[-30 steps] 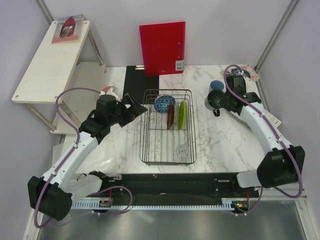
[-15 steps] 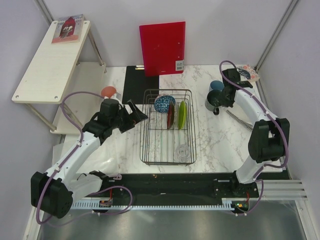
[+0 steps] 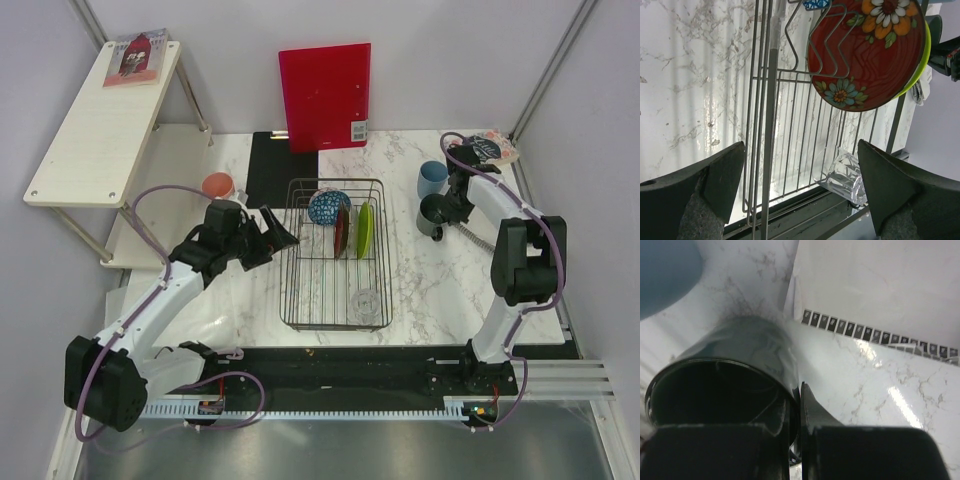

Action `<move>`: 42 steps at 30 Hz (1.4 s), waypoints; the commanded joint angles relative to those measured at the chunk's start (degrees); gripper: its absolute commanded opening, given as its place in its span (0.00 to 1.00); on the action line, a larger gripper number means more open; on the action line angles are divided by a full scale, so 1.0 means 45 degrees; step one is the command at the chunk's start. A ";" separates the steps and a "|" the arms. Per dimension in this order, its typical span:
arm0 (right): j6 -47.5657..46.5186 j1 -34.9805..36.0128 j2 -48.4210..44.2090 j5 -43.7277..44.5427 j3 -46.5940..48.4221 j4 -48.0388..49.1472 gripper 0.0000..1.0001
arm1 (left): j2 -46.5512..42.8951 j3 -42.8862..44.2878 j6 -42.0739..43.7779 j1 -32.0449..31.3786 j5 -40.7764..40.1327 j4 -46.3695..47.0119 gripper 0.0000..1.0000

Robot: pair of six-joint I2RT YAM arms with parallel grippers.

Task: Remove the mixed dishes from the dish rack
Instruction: Place the cup at the center of the board, then pick up the cup from the dish rack.

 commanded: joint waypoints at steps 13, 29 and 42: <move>0.0154 -0.0107 -0.0716 -0.1154 -0.0167 0.1040 0.50 | 0.0028 -0.0036 0.0850 0.0007 0.0238 0.0005 0.99; -0.0528 0.2644 -0.8190 -0.1566 -0.2895 0.3200 0.82 | -0.0167 0.0314 0.1533 -0.0071 -0.0582 0.0024 0.99; -0.2463 0.4679 -1.2494 -0.3090 -0.7196 0.5552 0.77 | -0.0091 0.1252 0.4731 -0.5103 -0.2492 0.0845 0.93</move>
